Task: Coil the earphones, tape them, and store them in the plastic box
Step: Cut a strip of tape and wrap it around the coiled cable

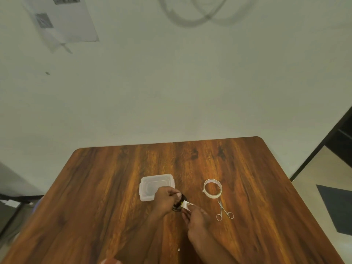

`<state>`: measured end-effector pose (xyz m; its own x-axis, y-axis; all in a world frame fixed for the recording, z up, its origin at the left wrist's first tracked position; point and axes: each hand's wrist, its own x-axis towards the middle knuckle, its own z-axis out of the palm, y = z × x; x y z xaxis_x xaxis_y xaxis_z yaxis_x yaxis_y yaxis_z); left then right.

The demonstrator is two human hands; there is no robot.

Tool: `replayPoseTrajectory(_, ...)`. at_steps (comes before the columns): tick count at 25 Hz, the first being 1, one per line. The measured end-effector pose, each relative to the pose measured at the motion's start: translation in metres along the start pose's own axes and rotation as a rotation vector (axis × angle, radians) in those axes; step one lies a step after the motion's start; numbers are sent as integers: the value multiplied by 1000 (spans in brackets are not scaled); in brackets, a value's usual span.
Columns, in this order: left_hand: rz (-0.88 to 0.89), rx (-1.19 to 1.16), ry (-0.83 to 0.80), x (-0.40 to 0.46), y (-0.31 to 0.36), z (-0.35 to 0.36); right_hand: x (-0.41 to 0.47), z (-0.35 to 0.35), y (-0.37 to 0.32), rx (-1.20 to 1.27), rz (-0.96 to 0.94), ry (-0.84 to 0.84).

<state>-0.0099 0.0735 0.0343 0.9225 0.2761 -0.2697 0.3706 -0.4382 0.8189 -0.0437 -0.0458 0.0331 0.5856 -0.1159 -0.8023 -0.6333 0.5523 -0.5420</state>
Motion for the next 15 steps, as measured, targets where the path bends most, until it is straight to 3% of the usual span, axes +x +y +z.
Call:
replayPoseTrajectory(3,74,25,185,-16,13,-4,-17,17,-7,-41,-38,-3)
replayPoseTrajectory(8,197,-3,317,-47,26,-7,-36,35,-21,-40,-21,-84)
replayPoseTrajectory(12,226,-43,312,-54,31,-14,-40,41,-24,-40,80,-144)
replayPoseTrajectory(15,351,143,226,-57,32,-25,-43,46,-29,34,133,-222)
